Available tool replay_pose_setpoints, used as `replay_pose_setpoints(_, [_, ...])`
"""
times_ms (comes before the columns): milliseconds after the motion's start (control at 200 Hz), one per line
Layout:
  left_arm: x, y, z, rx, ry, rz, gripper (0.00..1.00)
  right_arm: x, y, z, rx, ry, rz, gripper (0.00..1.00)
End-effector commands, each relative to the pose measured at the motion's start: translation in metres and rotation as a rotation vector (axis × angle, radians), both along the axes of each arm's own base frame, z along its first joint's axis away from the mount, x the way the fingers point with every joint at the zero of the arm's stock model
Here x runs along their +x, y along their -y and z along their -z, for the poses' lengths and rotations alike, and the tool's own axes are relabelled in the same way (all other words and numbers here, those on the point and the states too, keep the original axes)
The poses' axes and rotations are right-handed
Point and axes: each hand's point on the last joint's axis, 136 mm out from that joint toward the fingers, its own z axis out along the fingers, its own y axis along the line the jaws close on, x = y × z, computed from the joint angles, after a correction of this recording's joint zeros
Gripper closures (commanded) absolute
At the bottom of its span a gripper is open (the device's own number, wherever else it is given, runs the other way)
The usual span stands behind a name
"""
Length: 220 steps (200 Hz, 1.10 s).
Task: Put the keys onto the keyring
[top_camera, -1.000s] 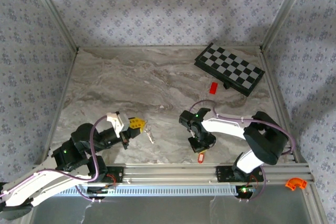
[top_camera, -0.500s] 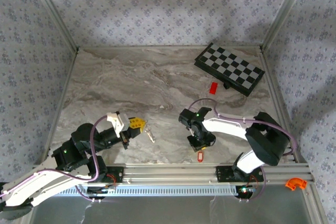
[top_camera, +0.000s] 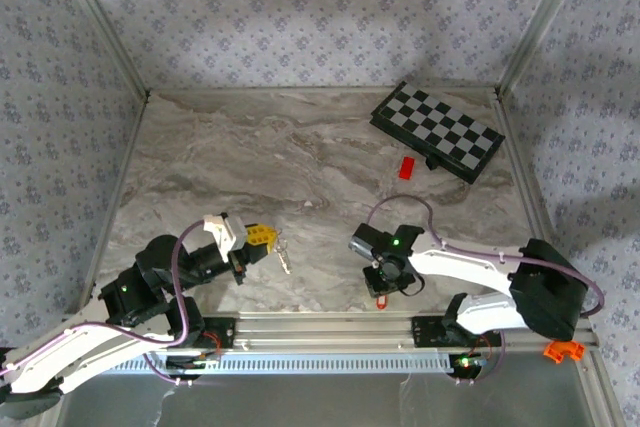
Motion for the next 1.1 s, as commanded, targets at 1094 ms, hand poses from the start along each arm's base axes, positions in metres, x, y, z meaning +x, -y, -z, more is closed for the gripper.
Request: replay_pose_setpoints(1094, [0.004, -0.009, -0.016, -0.053, 0.023, -0.048, 1.00, 0.018, -0.021, -0.025, -0.096, -0.175, -0.194, 1.00])
